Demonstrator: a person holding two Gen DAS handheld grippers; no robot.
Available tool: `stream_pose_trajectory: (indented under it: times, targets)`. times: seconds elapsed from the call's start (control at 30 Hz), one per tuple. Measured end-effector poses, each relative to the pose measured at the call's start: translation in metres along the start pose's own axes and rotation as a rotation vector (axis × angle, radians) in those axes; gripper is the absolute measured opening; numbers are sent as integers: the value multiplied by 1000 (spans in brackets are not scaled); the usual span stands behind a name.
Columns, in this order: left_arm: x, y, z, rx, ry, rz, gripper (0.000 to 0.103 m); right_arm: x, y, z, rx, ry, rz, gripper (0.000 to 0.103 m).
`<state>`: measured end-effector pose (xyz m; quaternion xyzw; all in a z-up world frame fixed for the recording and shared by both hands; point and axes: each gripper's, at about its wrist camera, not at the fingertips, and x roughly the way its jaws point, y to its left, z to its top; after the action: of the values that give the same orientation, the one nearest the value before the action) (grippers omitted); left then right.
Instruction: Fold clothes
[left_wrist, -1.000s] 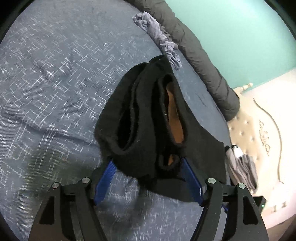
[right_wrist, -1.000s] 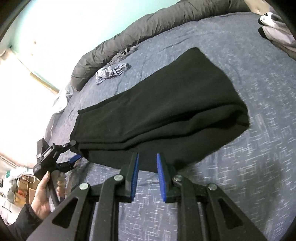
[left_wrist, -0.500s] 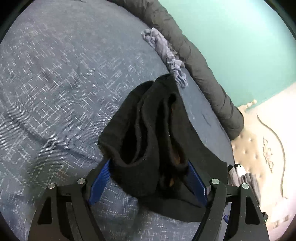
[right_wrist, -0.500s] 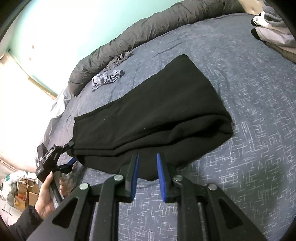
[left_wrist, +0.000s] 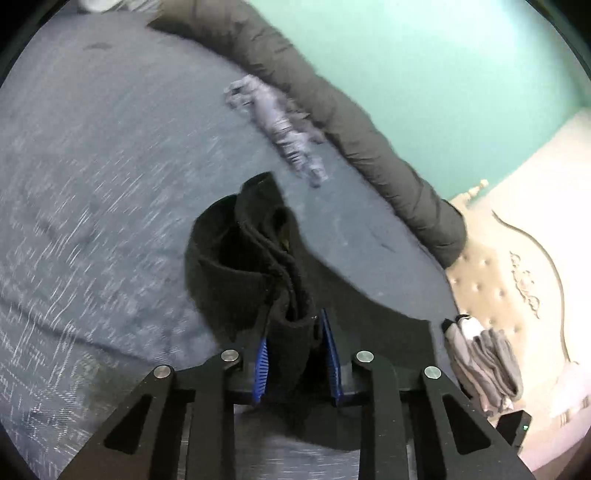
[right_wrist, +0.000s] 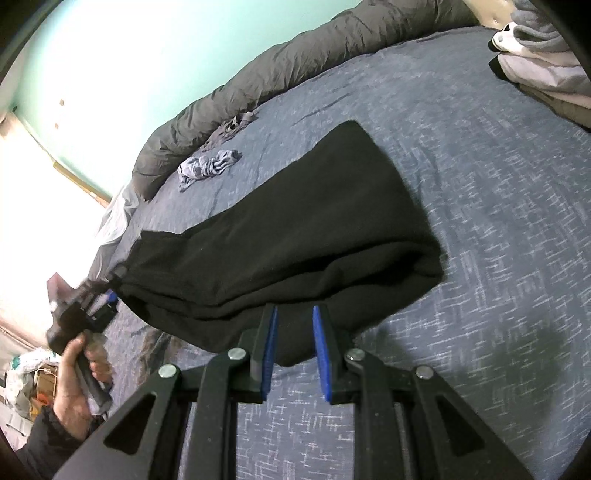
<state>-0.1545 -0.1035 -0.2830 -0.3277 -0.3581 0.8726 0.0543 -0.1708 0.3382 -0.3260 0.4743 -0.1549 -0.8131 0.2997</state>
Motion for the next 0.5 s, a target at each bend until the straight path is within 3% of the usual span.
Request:
stream_pose_trajectory:
  times: [0.23,0.37,0.5]
  targets:
    - [26,-107,12,169,34,-120,26,-20,-20,11,16,-27,-25,19]
    - [62,-176,-8,276,130,-184,25,-37,-39,16,41,-44,-53,19]
    - [120,-229,-55,392,272,-206,25,-50,-56,20,60,-50,-84,19]
